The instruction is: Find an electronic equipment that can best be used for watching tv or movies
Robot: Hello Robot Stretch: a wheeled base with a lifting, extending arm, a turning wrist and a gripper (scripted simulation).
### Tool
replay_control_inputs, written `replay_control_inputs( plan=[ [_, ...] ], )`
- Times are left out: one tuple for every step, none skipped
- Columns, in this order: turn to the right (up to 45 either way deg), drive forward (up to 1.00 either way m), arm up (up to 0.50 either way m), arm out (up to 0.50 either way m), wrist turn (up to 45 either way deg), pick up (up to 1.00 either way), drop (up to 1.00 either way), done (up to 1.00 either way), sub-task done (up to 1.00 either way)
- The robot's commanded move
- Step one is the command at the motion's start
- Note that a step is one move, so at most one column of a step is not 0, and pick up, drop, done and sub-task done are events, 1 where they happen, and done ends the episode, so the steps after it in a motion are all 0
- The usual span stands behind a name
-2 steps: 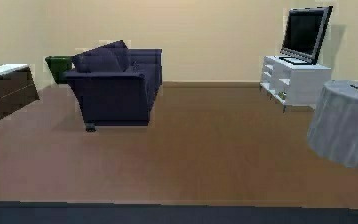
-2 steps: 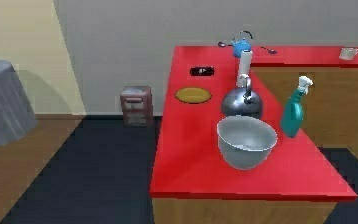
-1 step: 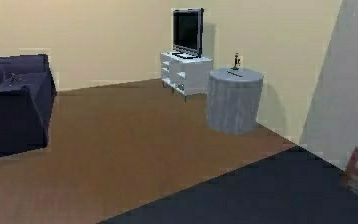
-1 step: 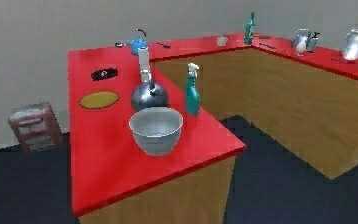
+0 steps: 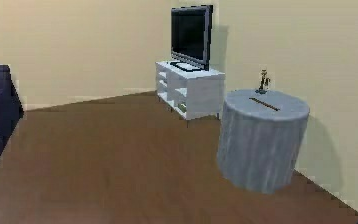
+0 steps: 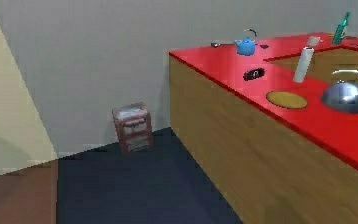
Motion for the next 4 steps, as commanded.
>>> replay_control_inputs(
  plan=[
    [0.0, 1.00, 0.00, 0.00, 0.0, 0.00, 0.00, 0.00, 0.00],
    [0.0, 0.60, 0.00, 0.00, 0.0, 0.00, 0.00, 0.00, 0.00],
    [3.0, 0.00, 0.00, 0.00, 0.0, 0.00, 0.00, 0.00, 0.00],
    [-45.0, 0.00, 0.00, 0.00, 0.0, 0.00, 0.00, 0.00, 0.00]
  ],
)
